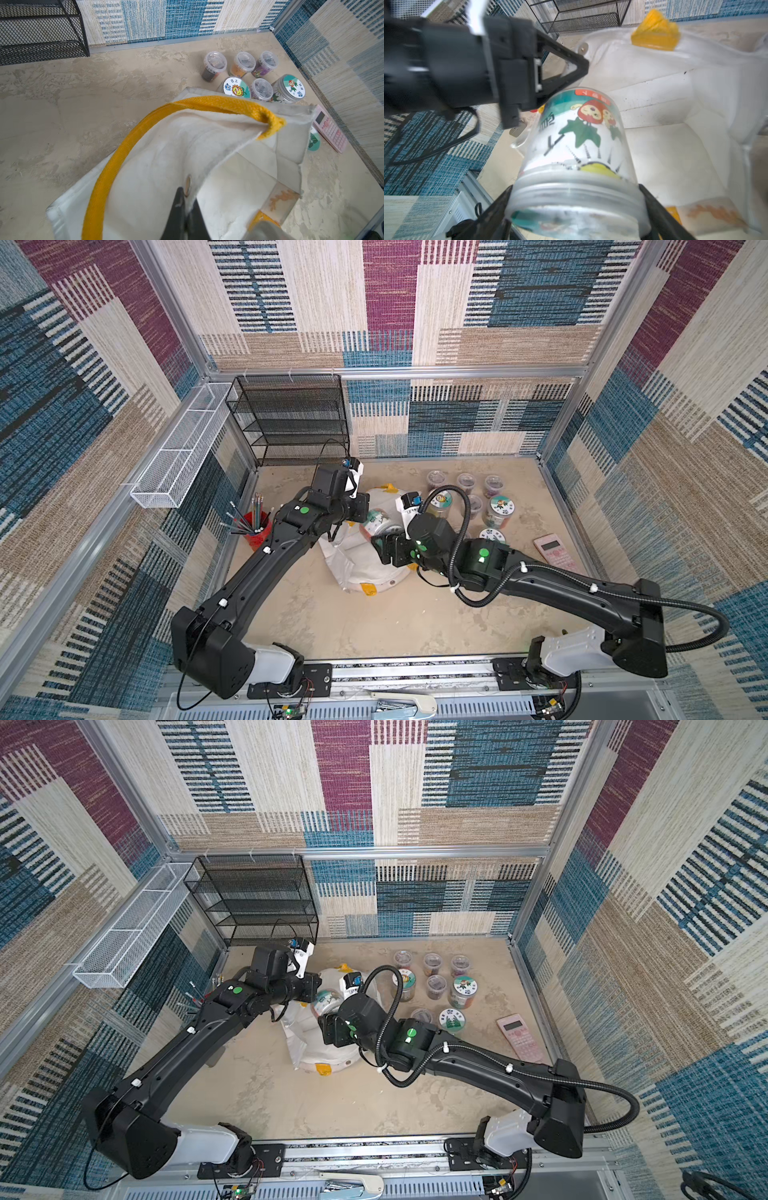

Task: Take out the seed jars from the canvas bag
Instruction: Pick up the seed jar from the canvas bag, then place the seed jar at the center of the board.

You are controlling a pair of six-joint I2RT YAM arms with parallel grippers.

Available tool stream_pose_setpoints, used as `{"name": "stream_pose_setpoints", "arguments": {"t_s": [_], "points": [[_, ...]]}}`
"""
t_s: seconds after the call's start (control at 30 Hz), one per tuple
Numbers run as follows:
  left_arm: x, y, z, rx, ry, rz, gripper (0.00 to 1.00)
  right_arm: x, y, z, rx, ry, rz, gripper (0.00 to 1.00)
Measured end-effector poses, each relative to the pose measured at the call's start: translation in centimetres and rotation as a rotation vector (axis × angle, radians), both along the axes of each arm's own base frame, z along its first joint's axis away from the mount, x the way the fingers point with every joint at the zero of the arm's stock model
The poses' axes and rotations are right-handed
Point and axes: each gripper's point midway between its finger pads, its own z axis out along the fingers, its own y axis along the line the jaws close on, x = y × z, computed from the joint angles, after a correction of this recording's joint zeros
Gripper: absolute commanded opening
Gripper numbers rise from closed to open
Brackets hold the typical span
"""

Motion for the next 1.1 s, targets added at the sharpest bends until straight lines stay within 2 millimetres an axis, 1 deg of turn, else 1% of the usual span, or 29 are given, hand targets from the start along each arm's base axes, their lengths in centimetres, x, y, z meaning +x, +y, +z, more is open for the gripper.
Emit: {"name": "stream_pose_setpoints", "arguments": {"t_s": [0.03,0.13,0.27,0.33,0.37,0.4,0.5,0.6,0.67,0.73,0.87,0.93,1.1], "points": [[0.3,-0.2,0.0,0.000,0.002,0.001,0.00,-0.1,-0.7,0.8,-0.017,0.004,-0.002,0.53],[1.7,-0.1,0.1,0.009,0.000,0.024,0.00,-0.2,-3.1,2.3,-0.055,0.043,-0.003,0.52],[2.8,0.1,0.3,0.010,-0.004,0.041,0.00,0.6,-7.8,4.0,-0.108,0.104,-0.074,0.53],[3.2,0.5,0.4,0.012,-0.006,0.055,0.00,0.8,-9.5,4.6,-0.147,0.131,-0.105,0.53],[3.4,0.9,0.3,0.014,-0.005,0.066,0.00,0.9,-10.1,4.6,-0.170,0.146,-0.116,0.53],[3.6,1.3,0.2,0.014,-0.005,0.076,0.00,0.9,-10.6,4.1,-0.198,0.167,-0.124,0.53],[4.4,2.7,0.2,0.013,-0.011,0.119,0.00,0.7,-12.4,1.6,-0.290,0.264,-0.127,0.53],[5.2,4.5,0.1,0.003,-0.014,0.166,0.00,1.1,-14.4,0.3,-0.336,0.327,-0.153,0.53],[5.6,5.5,-0.1,-0.020,-0.004,0.191,0.00,1.5,-15.0,-0.8,-0.362,0.361,-0.158,0.53],[6.1,6.1,-0.3,-0.042,0.005,0.203,0.00,1.7,-15.0,-2.7,-0.405,0.409,-0.138,0.53],[7.1,6.7,-0.8,-0.095,0.026,0.216,0.00,1.9,-14.7,-7.6,-0.528,0.515,-0.084,0.54],[7.7,6.8,-0.9,-0.124,0.039,0.219,0.00,2.2,-14.9,-9.3,-0.581,0.548,-0.064,0.53],[9.0,7.4,-0.9,-0.186,0.062,0.232,0.00,3.3,-15.2,-12.2,-0.673,0.594,-0.035,0.53]]}}
